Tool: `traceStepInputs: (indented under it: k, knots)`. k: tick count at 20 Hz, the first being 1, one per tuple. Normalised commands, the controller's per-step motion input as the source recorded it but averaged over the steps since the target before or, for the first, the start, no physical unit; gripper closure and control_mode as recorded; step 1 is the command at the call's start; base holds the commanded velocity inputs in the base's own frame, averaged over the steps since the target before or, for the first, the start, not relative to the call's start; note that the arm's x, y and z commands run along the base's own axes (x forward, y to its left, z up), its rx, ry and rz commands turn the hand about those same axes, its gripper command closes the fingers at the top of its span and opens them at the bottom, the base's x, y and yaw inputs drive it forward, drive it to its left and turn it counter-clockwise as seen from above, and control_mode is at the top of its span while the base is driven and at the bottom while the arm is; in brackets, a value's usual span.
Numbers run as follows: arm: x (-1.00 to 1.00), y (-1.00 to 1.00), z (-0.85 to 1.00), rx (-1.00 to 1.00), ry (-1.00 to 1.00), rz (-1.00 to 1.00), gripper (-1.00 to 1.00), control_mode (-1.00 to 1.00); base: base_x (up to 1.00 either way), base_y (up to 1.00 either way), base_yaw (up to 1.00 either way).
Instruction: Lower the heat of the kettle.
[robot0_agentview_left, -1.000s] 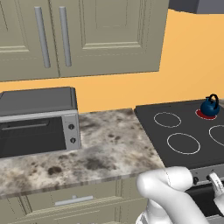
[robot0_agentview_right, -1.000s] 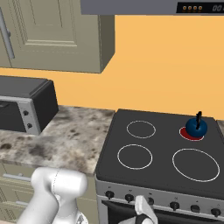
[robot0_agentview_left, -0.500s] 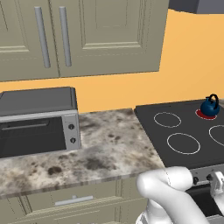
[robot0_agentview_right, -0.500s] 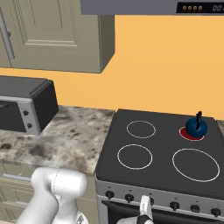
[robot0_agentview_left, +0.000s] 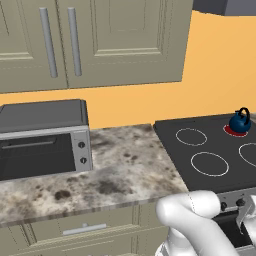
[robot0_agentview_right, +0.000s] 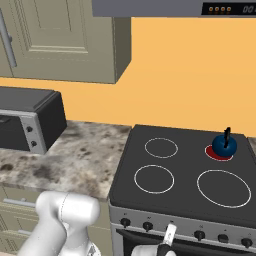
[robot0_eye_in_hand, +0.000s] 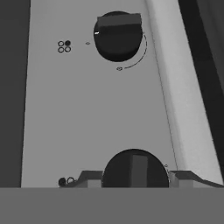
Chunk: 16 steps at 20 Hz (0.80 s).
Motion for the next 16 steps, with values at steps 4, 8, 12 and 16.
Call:
traceStepInputs:
  k: [4, 8, 12, 16]
  knots:
    - [-0.14, 0.00, 0.24, 0.29, -0.09, -0.07, 1.00, -1.00, 0.00, 0.00, 0.00]
    - [-0.18, 0.00, 0.17, 0.29, -0.04, -0.07, 1.00, -1.00, 0.00, 0.00, 0.00]
    - [-0.18, 0.00, 0.21, 0.30, -0.04, -0.07, 1.00, -1.00, 0.00, 0.00, 0.00]
    - [-0.16, 0.00, 0.17, 0.30, -0.04, -0.07, 1.00, -1.00, 0.00, 0.00, 0.00]
